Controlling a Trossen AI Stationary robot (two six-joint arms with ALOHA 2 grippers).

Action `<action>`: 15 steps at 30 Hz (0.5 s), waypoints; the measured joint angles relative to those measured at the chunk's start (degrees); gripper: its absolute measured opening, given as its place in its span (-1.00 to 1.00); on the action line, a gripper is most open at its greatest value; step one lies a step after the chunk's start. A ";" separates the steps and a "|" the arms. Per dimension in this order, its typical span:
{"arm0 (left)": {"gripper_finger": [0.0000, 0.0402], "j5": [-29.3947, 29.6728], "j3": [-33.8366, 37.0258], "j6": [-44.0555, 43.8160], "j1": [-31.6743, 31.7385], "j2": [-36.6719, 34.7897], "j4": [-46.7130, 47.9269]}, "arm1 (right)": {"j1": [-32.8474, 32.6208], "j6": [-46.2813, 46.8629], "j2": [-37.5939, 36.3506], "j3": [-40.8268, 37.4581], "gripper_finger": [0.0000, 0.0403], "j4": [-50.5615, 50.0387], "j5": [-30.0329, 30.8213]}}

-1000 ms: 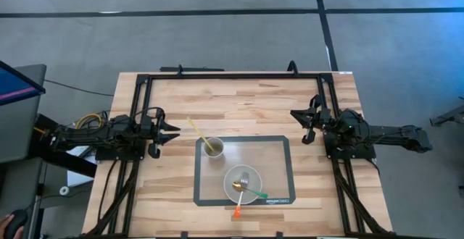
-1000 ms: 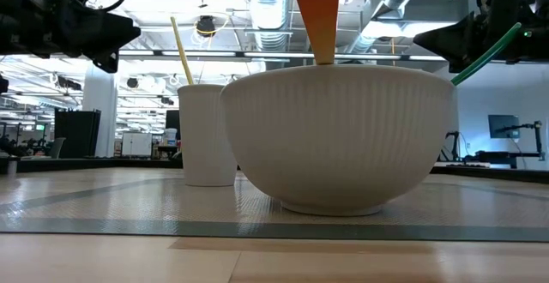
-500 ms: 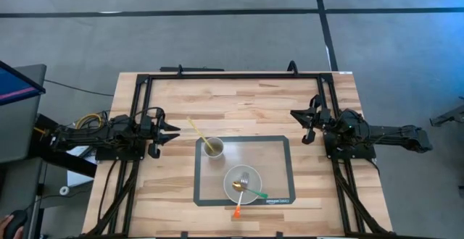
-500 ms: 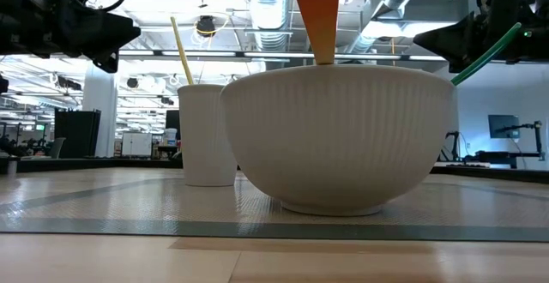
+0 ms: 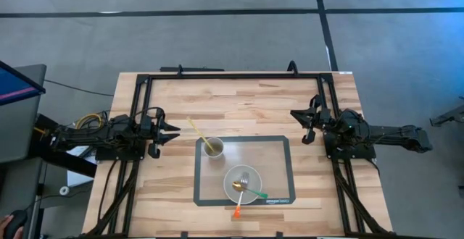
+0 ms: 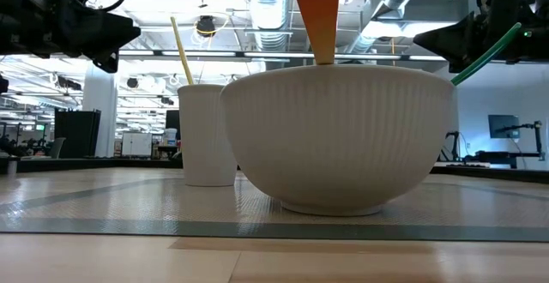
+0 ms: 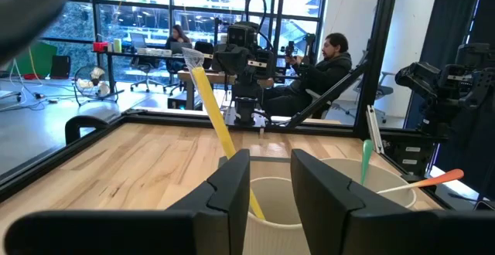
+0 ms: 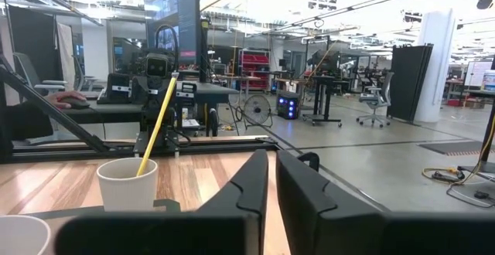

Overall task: Pick & Place Utensil
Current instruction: Return to Home Position

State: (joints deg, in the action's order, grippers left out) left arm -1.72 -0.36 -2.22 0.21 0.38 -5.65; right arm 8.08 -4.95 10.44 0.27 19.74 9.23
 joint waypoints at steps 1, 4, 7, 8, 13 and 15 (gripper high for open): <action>-0.52 -0.01 0.00 0.02 0.00 0.00 0.00 | -0.02 0.00 0.00 -0.01 -0.89 -0.01 0.00; -0.52 0.01 0.00 0.00 0.00 0.00 0.00 | -0.01 0.00 0.00 -0.01 -0.88 0.01 0.00; -0.52 0.00 0.00 0.01 0.00 0.00 0.00 | -0.01 -0.01 0.00 -0.02 -0.89 0.00 0.00; -0.52 -0.02 0.00 0.01 0.00 0.00 0.00 | -0.01 0.00 0.00 -0.02 -0.89 -0.01 0.00; -0.52 -0.02 0.00 0.00 0.00 0.00 0.00 | -0.02 -0.02 0.00 -0.02 -0.90 0.01 0.00; -0.52 0.00 0.00 0.01 0.00 0.00 0.00 | -0.01 -0.02 0.00 -0.02 -0.90 0.01 0.00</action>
State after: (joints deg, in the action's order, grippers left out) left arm -1.73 -0.36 -2.20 0.21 0.38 -5.65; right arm 8.07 -4.97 10.44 0.26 19.75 9.23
